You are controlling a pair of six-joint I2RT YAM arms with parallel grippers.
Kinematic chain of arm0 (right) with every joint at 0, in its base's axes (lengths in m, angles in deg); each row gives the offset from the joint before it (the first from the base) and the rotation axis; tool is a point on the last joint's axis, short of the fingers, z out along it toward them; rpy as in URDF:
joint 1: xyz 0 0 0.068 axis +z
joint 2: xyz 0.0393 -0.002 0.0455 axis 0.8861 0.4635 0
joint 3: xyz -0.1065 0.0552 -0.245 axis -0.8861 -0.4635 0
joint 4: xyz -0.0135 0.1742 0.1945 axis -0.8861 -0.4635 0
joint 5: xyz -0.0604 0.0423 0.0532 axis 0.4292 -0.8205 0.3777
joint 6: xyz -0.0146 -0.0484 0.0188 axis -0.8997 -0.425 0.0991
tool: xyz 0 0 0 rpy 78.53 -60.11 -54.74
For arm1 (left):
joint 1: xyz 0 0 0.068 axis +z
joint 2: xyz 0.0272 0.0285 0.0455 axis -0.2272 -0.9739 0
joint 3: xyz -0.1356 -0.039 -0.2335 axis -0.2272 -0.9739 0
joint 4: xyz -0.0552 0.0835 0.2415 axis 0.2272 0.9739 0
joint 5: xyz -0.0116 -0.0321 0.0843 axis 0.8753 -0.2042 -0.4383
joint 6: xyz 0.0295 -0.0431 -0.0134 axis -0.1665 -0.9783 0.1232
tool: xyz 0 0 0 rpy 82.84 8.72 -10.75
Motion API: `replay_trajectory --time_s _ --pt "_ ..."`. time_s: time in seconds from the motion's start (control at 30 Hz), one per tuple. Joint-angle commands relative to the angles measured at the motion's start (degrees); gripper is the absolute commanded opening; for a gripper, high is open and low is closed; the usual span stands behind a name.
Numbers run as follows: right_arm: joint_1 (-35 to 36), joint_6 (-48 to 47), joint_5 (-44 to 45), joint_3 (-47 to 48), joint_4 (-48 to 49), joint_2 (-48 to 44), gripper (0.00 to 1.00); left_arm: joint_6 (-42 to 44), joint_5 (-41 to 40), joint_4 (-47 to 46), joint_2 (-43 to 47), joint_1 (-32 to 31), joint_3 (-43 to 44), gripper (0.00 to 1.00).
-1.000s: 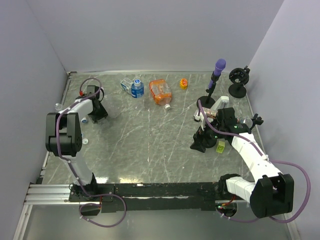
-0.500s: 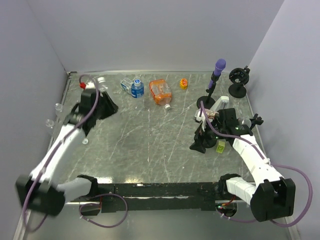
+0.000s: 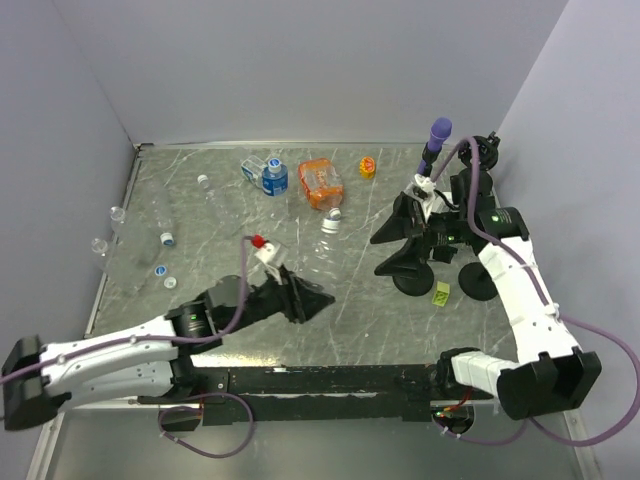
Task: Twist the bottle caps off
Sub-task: Pick up the plastic bottle at the center of the board, then unscrew the bottle cap from the plastic bottle.
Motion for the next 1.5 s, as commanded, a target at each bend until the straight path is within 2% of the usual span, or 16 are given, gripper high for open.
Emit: replay_trajectory --time_s 0.0,0.03,0.1,0.17,0.23,0.37,0.53,0.7,0.77,1.03,1.07,1.1,1.2,1.27,1.33,1.47 --pt "0.25 28.36 -3.59 -4.54 17.88 -6.19 0.99 2.81 -9.90 -17.68 -8.91 -5.15 4.14 0.24" --pt "0.34 38.73 -0.26 -10.50 28.88 -9.27 0.99 3.33 -10.78 -19.18 -10.84 -5.68 5.11 0.24" --pt "0.43 53.54 7.64 -17.63 44.21 -16.82 0.99 3.52 -12.27 -21.39 -14.89 -6.21 6.87 0.23" --pt "0.86 59.82 11.79 -21.88 51.98 -21.93 0.99 3.51 -12.72 -24.02 -18.06 -6.47 8.11 0.23" --pt "1.91 62.38 16.19 -23.30 52.64 -24.06 0.99 3.51 -12.46 -26.30 -20.69 -6.74 9.16 0.23" --pt "3.76 64.50 22.97 -21.55 46.31 -21.43 0.99 2.81 -11.84 -28.43 -25.53 -7.18 11.53 0.22" --pt "7.88 67.05 27.52 -23.48 50.70 -21.34 0.99 1.67 -11.14 -31.67 -30.46 -7.96 13.29 0.22" --pt "10.97 69.68 31.33 -23.39 51.66 -16.77 0.99 1.23 -10.88 -33.35 -32.40 -8.93 14.44 0.22" --pt "11.06 69.69 31.15 -23.13 51.32 -15.81 0.93 0.88 -11.84 -33.43 -32.40 -9.46 14.09 0.22" --pt "11.06 72.76 25.35 -26.55 55.61 -16.59 0.37 -1.32 -19.22 -33.18 -30.11 -9.64 11.98 0.27" --pt "11.06 72.59 25.00 -26.64 55.79 -16.68 0.30 -1.67 -19.23 -33.09 -30.20 -9.64 12.15 0.29" --pt "10.89 71.98 24.39 -26.56 55.97 -16.68 0.24 -1.93 -19.05 -32.91 -30.29 -9.64 12.24 0.38" --pt "10.71 66.90 24.21 -24.63 52.56 -16.07 0.16 -4.04 -17.82 -31.77 -30.12 -9.64 12.24 0.76" --pt "9.48 60.84 23.24 -23.13 49.48 -16.15 0.13 -3.00 -15.81 -31.33 -28.80 -9.64 11.54 0.89" --pt "7.99 55.13 20.36 -22.86 47.19 -17.03 0.11 -2.37 -15.01 -29.14 -26.87 -9.64 10.58 0.99" --pt "5.97 38.80 14.20 -22.51 38.33 -18.70 0.11 -2.46 -13.16 -26.93 -22.74 -9.64 7.07 0.97"
